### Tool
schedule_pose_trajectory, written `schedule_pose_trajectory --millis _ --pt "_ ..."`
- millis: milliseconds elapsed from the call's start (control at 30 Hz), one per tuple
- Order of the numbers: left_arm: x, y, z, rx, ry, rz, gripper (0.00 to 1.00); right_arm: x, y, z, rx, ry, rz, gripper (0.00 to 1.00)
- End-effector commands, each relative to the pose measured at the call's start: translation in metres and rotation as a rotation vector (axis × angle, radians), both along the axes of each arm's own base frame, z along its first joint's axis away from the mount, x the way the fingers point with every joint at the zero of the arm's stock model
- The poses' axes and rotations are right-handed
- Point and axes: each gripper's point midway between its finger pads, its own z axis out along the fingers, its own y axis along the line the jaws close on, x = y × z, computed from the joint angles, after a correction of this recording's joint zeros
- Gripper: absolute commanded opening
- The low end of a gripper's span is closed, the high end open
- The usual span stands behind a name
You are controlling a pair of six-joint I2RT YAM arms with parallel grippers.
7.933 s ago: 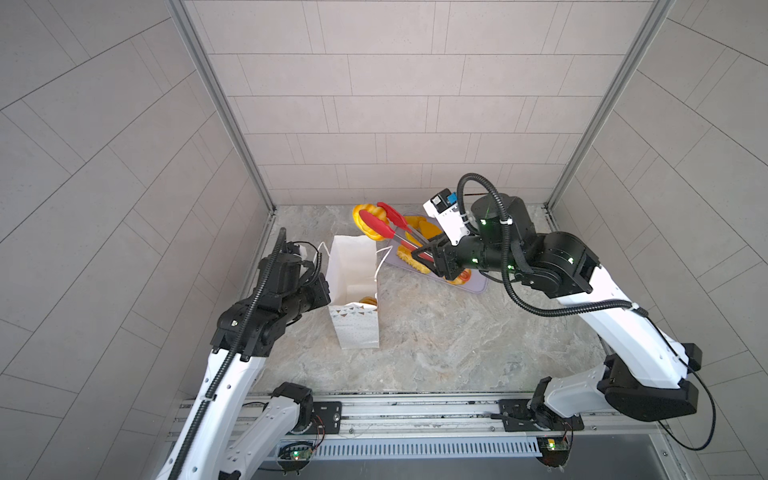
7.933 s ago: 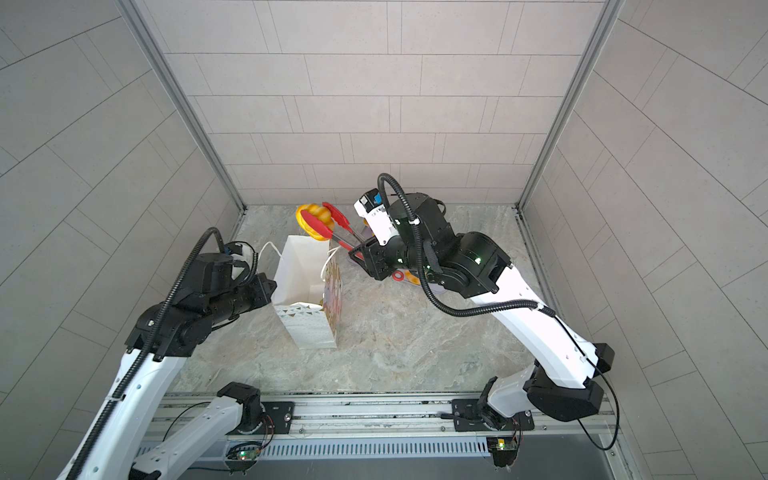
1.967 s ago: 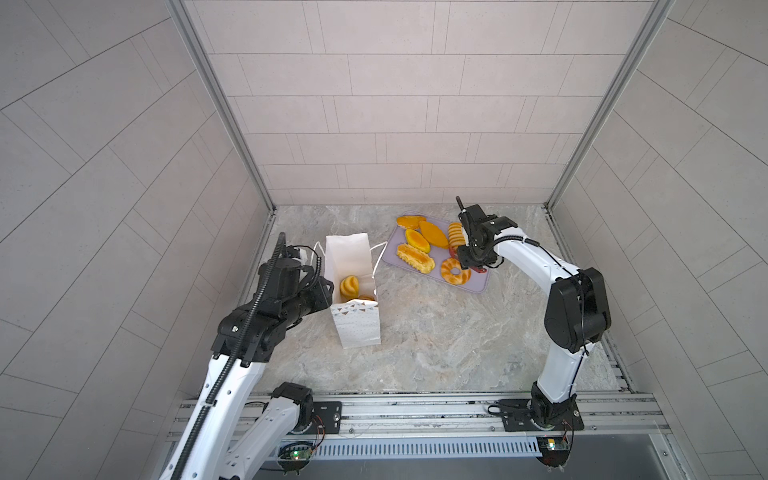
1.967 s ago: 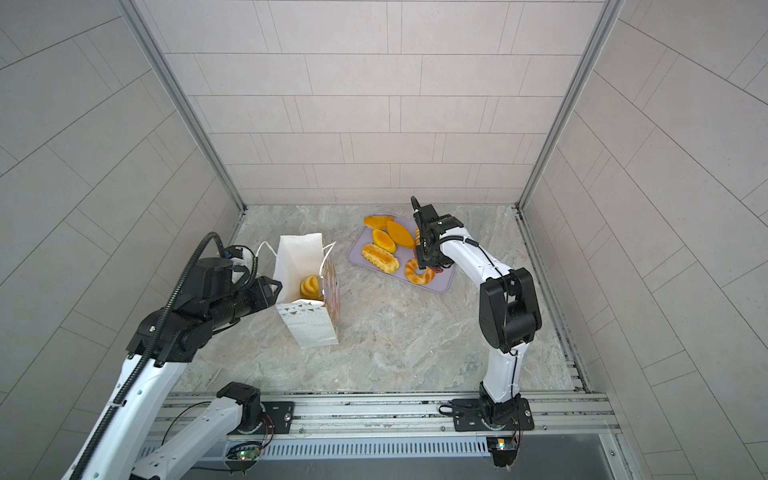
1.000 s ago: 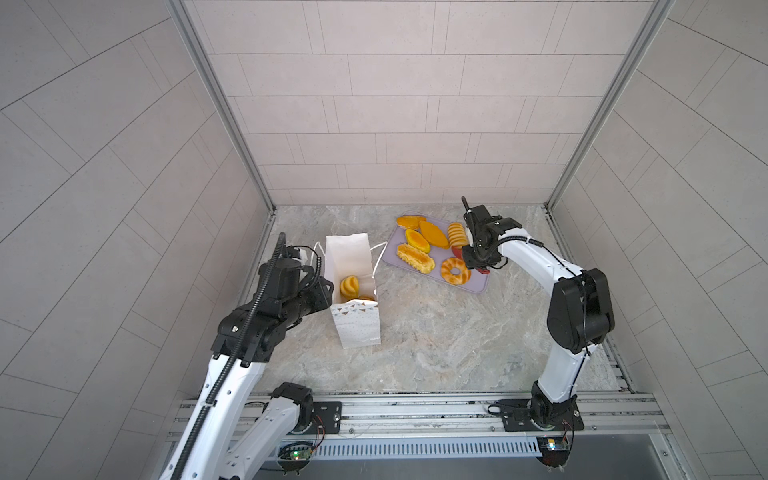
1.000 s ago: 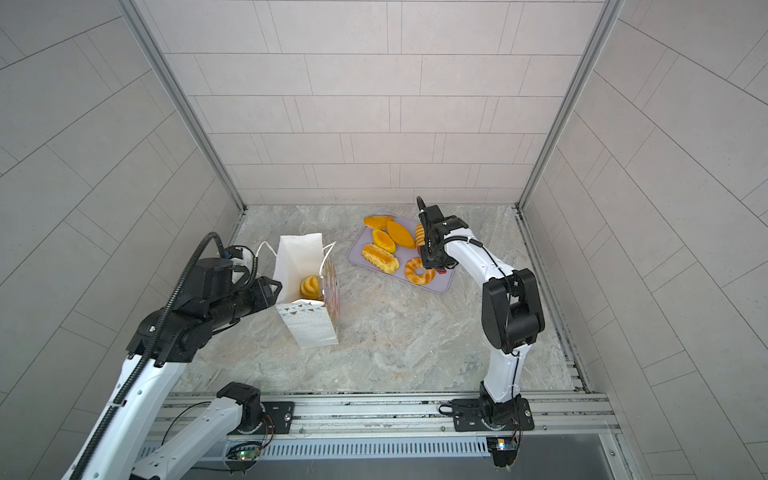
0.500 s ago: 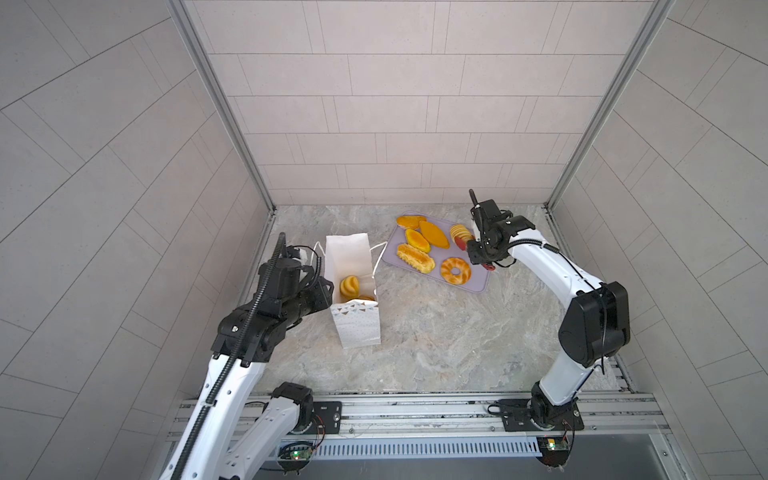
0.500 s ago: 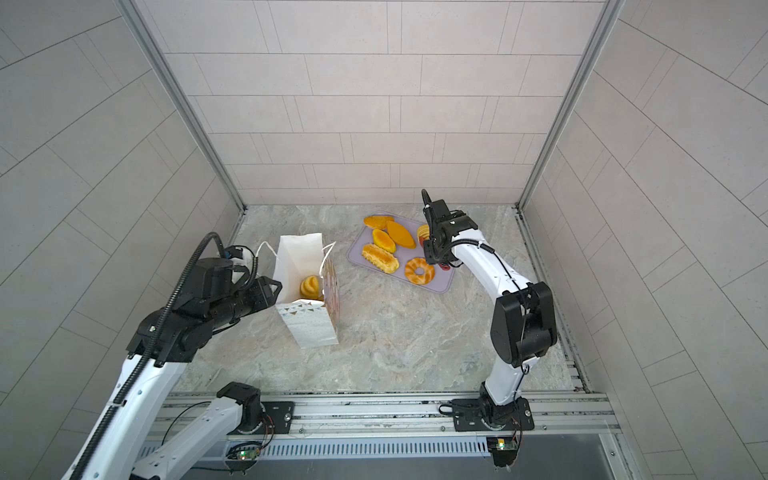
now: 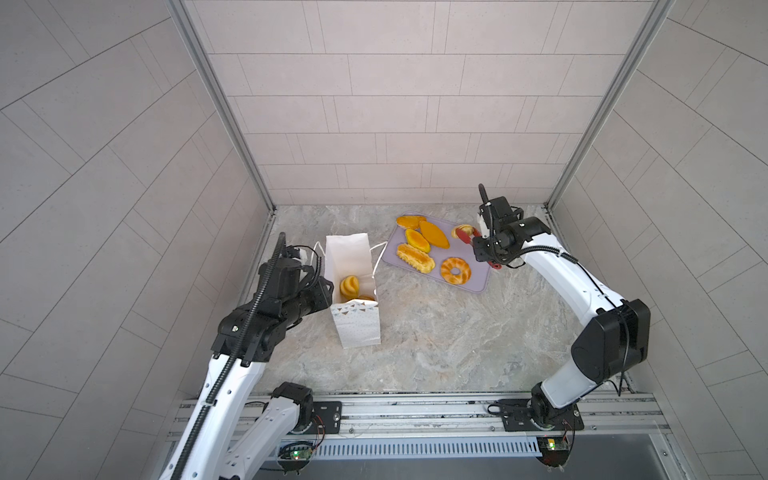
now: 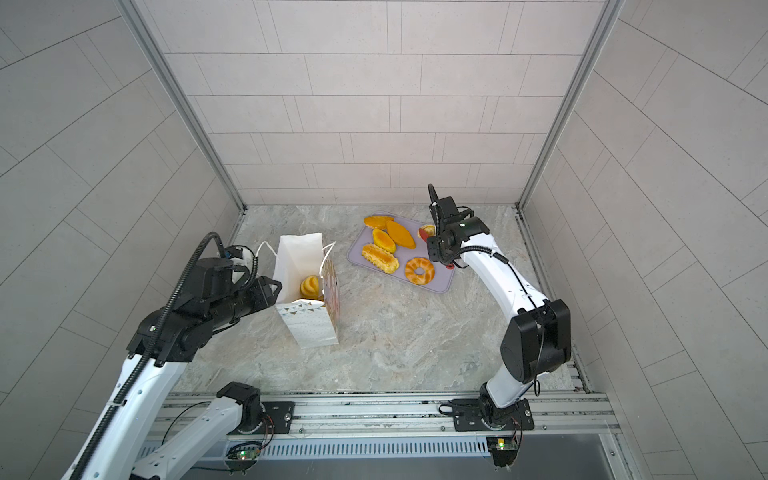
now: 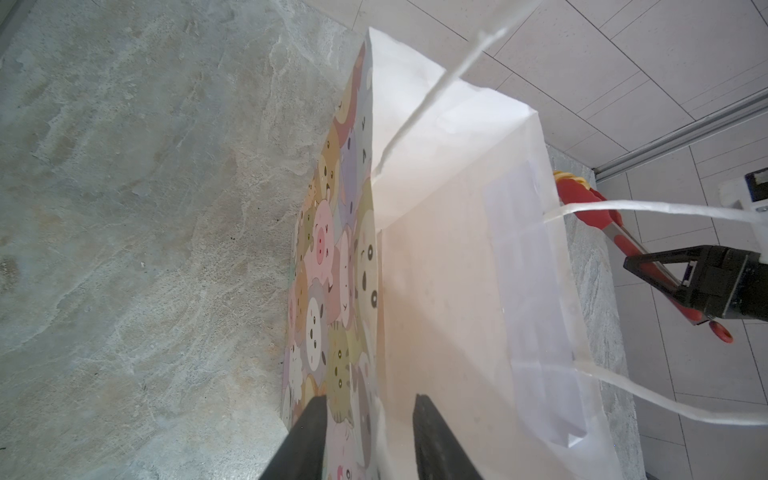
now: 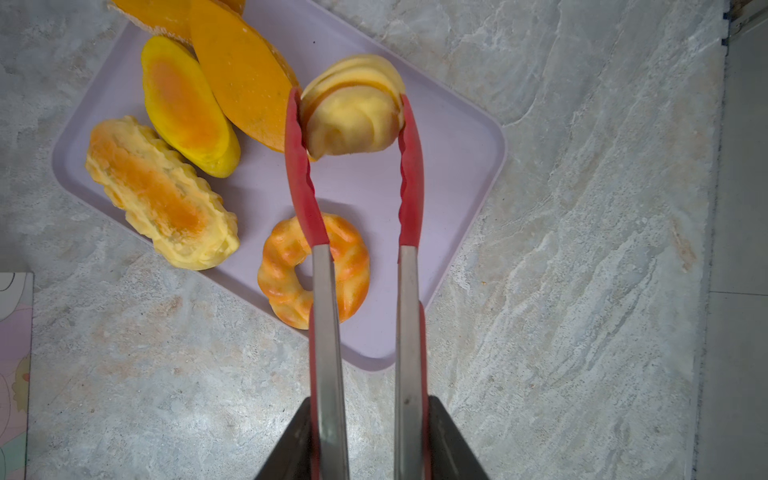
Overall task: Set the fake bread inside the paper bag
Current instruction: 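Lower the tongs and squeeze the short striped roll with the right gripper, then lift the striped roll with the tongs and carry it over the bag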
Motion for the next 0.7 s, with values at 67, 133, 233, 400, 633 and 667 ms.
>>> schedule_pose_trajectory --millis 67,133,233,400,633,667 --pt "0.000 0.001 0.005 0.008 -0.013 0.004 0.40 0.001 -0.002 0.026 0.022 -0.108 0.005 0.38" --pt "0.001 0.001 0.005 0.007 -0.012 0.004 0.40 0.000 -0.001 0.028 0.026 -0.109 0.007 0.38" --pt "0.001 0.001 0.005 0.007 -0.014 0.004 0.40 -0.002 0.000 0.032 0.036 -0.115 0.012 0.37" --pt "0.001 0.001 0.006 0.006 -0.017 0.004 0.40 -0.006 0.002 0.040 0.058 -0.131 0.016 0.36" --pt "0.002 0.001 0.007 0.005 -0.020 0.003 0.40 -0.013 0.004 0.054 0.089 -0.156 0.022 0.35" --pt "0.002 0.001 0.007 0.006 -0.019 0.005 0.40 -0.014 0.004 0.055 0.093 -0.155 0.024 0.34"
